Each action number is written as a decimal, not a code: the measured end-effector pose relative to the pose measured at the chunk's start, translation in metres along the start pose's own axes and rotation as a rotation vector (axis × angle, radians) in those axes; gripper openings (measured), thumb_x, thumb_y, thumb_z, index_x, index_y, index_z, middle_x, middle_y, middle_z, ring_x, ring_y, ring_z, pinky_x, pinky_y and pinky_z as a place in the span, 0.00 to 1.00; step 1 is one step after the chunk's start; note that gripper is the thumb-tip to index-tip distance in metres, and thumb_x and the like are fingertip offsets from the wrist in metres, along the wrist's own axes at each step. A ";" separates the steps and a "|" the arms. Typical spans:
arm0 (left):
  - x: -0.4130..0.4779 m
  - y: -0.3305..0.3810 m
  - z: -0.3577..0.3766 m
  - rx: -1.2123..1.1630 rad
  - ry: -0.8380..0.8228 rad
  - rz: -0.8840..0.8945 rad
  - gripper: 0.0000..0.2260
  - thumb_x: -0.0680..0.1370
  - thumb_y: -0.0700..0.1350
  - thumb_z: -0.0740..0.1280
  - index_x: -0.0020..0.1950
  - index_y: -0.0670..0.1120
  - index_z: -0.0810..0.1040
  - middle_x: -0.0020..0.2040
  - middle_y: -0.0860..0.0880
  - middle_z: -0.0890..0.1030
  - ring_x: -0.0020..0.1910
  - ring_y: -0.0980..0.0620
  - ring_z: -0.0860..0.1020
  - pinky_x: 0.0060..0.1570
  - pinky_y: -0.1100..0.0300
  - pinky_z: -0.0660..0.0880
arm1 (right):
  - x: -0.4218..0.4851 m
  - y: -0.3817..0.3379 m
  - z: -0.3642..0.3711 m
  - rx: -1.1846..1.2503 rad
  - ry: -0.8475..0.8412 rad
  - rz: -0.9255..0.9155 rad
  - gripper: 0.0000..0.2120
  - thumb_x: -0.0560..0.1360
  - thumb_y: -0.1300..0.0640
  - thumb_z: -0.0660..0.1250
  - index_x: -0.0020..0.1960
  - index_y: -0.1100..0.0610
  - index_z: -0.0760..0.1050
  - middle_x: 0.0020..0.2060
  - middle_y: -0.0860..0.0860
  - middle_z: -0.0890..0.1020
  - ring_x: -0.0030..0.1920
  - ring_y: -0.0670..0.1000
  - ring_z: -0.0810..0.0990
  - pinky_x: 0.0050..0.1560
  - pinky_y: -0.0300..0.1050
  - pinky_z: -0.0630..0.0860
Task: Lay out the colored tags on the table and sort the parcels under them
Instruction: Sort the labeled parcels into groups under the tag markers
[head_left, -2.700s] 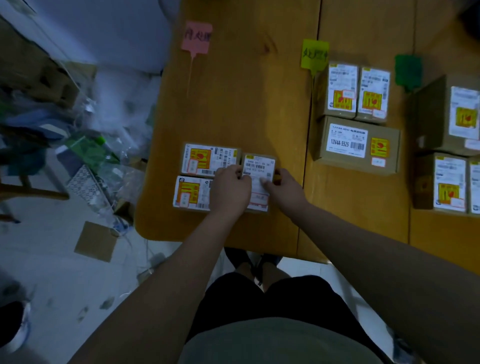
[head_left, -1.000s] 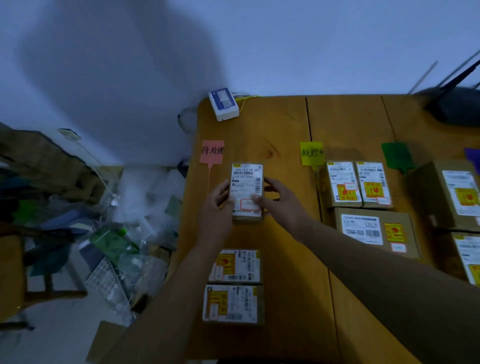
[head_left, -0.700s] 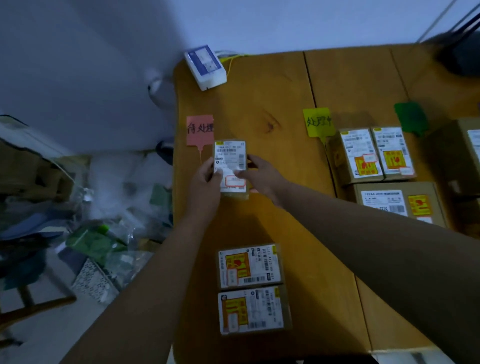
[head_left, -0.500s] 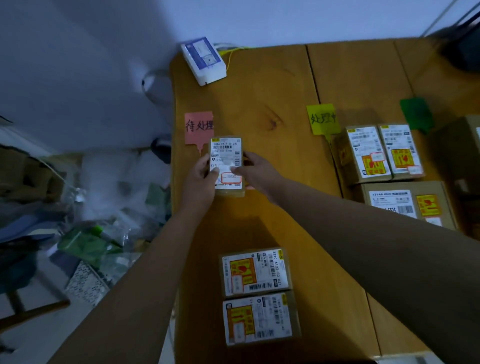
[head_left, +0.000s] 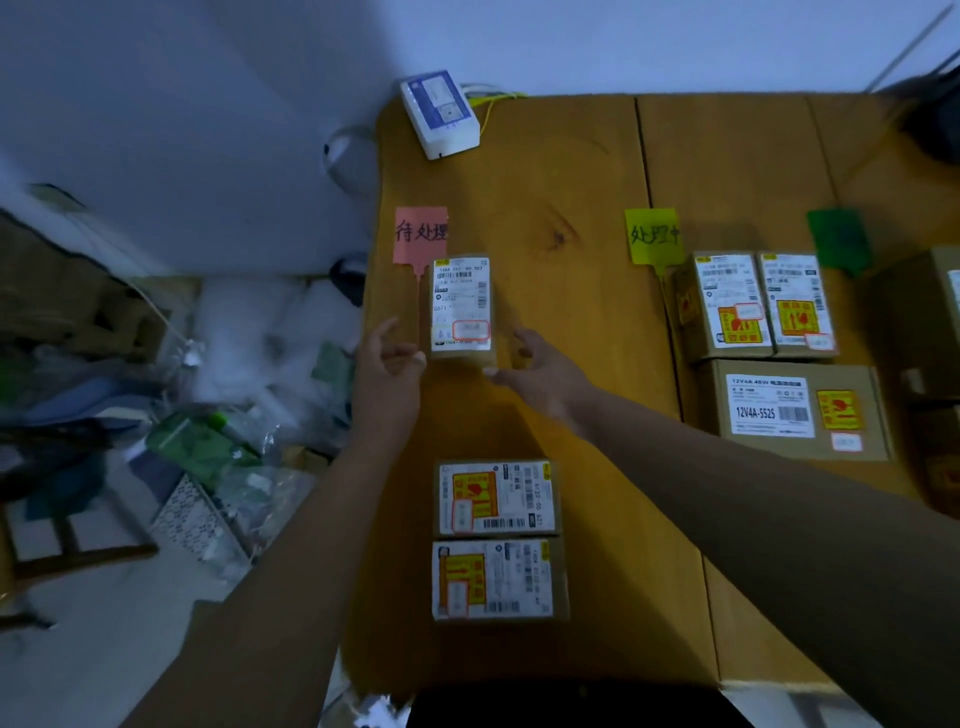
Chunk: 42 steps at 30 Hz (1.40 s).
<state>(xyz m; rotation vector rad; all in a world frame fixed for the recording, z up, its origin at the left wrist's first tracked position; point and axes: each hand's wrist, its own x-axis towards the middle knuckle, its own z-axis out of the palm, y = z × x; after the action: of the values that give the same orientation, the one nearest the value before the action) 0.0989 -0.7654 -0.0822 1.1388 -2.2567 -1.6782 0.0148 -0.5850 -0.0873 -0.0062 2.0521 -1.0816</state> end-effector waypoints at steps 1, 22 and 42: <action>-0.014 -0.005 -0.004 -0.005 -0.014 -0.023 0.23 0.81 0.41 0.68 0.74 0.55 0.71 0.55 0.53 0.80 0.44 0.57 0.78 0.37 0.66 0.73 | -0.009 0.005 0.000 -0.002 -0.016 -0.005 0.42 0.79 0.43 0.71 0.85 0.48 0.53 0.82 0.52 0.64 0.78 0.59 0.68 0.64 0.48 0.70; -0.207 -0.106 -0.020 0.029 0.040 -0.501 0.26 0.82 0.57 0.64 0.77 0.47 0.69 0.65 0.45 0.80 0.59 0.47 0.79 0.60 0.47 0.75 | -0.108 0.100 0.017 -0.327 -0.001 -0.009 0.45 0.76 0.38 0.72 0.83 0.53 0.54 0.79 0.60 0.59 0.74 0.67 0.68 0.70 0.62 0.72; -0.138 -0.067 0.010 0.406 -0.297 -0.373 0.36 0.71 0.55 0.79 0.70 0.52 0.63 0.67 0.44 0.64 0.64 0.42 0.71 0.39 0.50 0.81 | -0.152 0.115 0.041 0.236 0.112 0.400 0.45 0.77 0.44 0.73 0.82 0.58 0.50 0.70 0.62 0.73 0.61 0.65 0.79 0.53 0.63 0.81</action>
<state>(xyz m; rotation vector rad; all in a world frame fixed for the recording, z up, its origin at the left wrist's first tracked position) 0.2258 -0.6799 -0.0975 1.5711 -2.8098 -1.6409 0.1843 -0.4878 -0.0819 0.5705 1.8995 -1.0767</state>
